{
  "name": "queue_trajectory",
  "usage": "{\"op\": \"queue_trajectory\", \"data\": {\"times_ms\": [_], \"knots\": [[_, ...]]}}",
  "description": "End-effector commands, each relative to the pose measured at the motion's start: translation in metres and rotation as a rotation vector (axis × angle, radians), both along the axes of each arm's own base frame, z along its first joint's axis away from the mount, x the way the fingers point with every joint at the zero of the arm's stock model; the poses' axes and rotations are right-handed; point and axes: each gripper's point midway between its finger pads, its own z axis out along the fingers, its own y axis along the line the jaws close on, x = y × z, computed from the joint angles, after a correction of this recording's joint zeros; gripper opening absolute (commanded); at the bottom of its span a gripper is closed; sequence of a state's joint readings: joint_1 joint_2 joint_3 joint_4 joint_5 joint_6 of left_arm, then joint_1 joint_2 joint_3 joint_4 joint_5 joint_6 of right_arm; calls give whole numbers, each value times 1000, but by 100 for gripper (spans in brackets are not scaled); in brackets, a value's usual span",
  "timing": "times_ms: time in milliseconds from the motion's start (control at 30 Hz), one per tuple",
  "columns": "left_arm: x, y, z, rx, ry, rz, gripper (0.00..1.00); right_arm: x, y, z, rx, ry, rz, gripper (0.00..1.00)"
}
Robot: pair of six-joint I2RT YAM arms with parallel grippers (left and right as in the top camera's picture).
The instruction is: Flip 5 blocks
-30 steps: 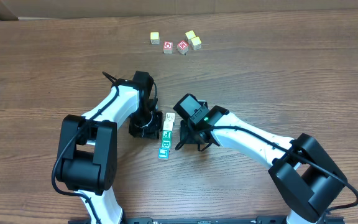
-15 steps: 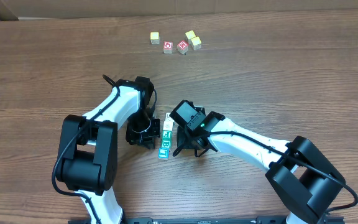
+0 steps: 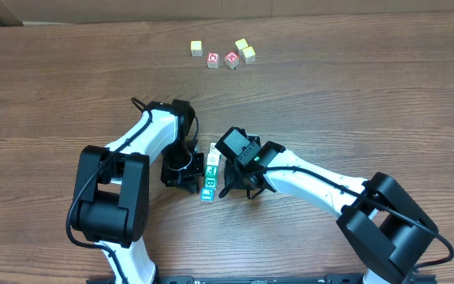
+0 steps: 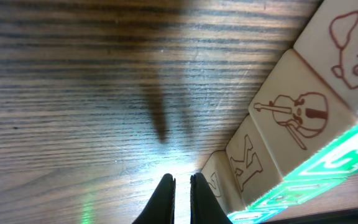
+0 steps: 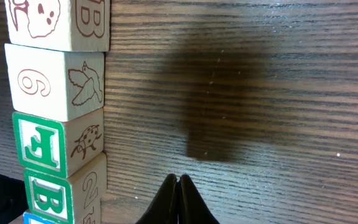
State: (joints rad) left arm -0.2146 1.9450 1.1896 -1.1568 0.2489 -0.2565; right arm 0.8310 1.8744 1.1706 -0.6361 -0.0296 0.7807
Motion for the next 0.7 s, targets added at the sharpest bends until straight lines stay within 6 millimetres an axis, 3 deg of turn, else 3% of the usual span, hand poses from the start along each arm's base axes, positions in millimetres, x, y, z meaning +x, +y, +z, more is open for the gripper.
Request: {"op": "queue_trajectory", "data": {"times_ms": [0, 667], "knots": [[-4, -5, -1, -20, 21, 16, 4, 0, -1, 0, 3, -4, -6, 4], [-3, -14, 1, -73, 22, 35, 4, 1, -2, 0, -2, -8, -8, 4]]}}
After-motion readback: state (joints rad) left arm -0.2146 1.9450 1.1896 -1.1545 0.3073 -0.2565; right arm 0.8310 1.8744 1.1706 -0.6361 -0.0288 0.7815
